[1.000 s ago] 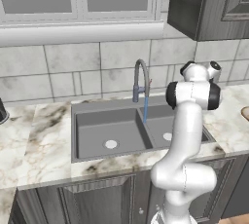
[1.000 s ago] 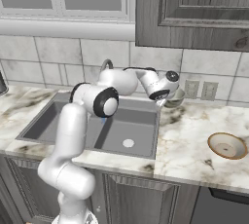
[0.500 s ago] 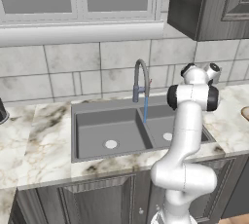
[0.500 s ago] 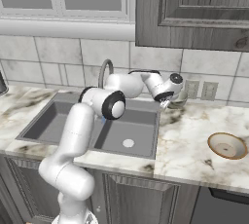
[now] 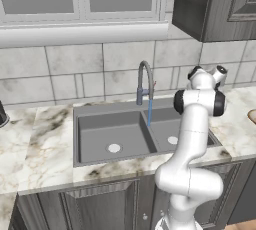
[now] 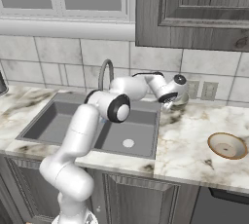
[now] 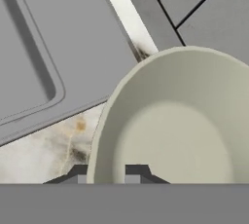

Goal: Rinse each bowl for a few seconds and place them down in the sink or on the counter.

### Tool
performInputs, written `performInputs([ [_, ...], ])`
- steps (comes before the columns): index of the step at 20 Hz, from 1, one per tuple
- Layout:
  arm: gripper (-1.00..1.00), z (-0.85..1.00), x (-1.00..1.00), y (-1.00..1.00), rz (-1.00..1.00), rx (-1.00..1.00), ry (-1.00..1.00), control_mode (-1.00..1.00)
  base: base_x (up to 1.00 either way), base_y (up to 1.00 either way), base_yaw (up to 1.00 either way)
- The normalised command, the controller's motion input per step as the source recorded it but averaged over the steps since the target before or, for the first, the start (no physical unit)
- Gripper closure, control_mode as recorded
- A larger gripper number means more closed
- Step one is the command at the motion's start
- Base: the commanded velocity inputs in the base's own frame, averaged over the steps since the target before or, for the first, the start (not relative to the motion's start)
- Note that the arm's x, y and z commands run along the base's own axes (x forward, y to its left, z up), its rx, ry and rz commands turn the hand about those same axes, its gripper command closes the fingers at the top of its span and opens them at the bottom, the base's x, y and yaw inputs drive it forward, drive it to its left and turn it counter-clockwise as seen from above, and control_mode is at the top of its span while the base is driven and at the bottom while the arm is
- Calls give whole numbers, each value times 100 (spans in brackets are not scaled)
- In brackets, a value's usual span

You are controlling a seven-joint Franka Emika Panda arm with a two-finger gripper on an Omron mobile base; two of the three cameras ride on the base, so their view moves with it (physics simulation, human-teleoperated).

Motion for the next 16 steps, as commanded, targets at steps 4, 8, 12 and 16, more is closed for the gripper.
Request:
performInputs([
  [4, 100, -27, 21, 0, 0, 0, 5, -100, 0, 0, 0],
  [8, -100, -22, 20, 0, 0, 0, 4, -100, 0, 0, 0],
  [12, -100, 0, 5, 0, 0, 0, -1, -100, 0, 0, 0],
  [16, -100, 4, -1, 0, 0, 1, -6, -100, 0, 0, 0],
])
